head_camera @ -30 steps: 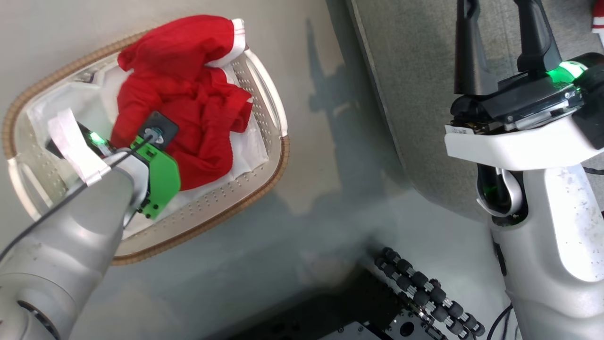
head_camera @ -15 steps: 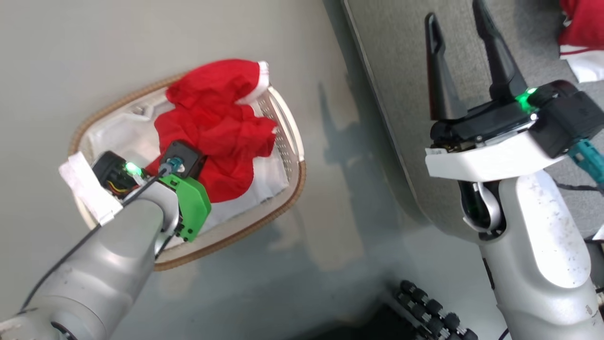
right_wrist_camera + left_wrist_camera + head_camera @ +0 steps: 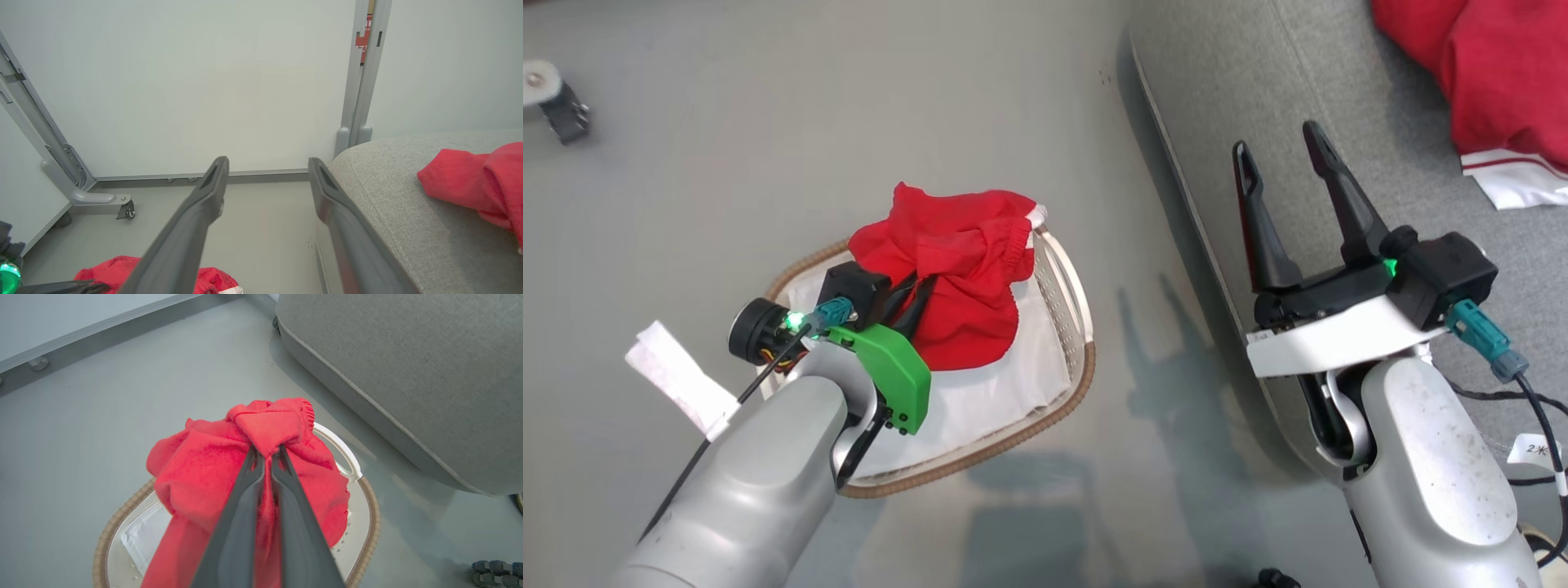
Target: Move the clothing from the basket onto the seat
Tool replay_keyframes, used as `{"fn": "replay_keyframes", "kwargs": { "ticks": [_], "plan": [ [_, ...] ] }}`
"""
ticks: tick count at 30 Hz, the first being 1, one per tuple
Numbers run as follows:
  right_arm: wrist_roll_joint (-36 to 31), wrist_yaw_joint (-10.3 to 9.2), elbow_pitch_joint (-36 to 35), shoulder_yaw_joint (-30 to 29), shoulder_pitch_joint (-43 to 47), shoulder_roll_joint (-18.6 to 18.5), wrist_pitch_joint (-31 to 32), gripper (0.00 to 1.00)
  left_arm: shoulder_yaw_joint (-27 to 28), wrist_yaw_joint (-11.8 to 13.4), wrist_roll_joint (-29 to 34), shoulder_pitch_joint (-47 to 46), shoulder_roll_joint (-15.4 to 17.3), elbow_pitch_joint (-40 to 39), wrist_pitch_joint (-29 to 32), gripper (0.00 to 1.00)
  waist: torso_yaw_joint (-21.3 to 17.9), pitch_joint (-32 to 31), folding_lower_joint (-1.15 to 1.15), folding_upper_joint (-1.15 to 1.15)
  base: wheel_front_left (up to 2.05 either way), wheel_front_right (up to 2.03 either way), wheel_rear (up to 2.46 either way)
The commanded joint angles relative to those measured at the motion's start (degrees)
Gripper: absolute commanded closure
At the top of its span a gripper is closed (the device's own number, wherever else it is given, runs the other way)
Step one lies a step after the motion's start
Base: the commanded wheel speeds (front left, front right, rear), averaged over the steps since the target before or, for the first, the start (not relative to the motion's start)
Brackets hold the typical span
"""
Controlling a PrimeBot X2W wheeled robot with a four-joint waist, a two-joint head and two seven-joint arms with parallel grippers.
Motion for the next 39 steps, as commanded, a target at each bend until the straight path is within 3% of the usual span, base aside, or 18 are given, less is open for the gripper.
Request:
{"fn": "replay_keyframes", "kwargs": {
  "ticks": [1,21,39],
  "plan": [
    [-0.44,-0.08,0.47,-0.10,1.47,-0.23,-0.11,0.00,1.66,0.30,0.72,1.94,0.24,-1.46,-0.18,1.00,2.80,-4.84,0.00,0.00,0.00,0.00,0.00],
    [0.13,-0.08,3.76,0.21,8.52,-0.23,-0.11,0.00,25.19,-0.56,9.86,15.94,-3.95,-21.21,-0.11,1.00,4.23,-15.69,0.00,0.00,0.00,0.00,0.00],
    [0.91,-0.08,5.16,0.30,13.99,-0.23,-0.11,0.00,30.24,-0.78,11.56,20.52,-6.90,-33.51,-0.11,1.00,4.90,-21.95,0.00,0.00,0.00,0.00,0.00]
  ]
}}
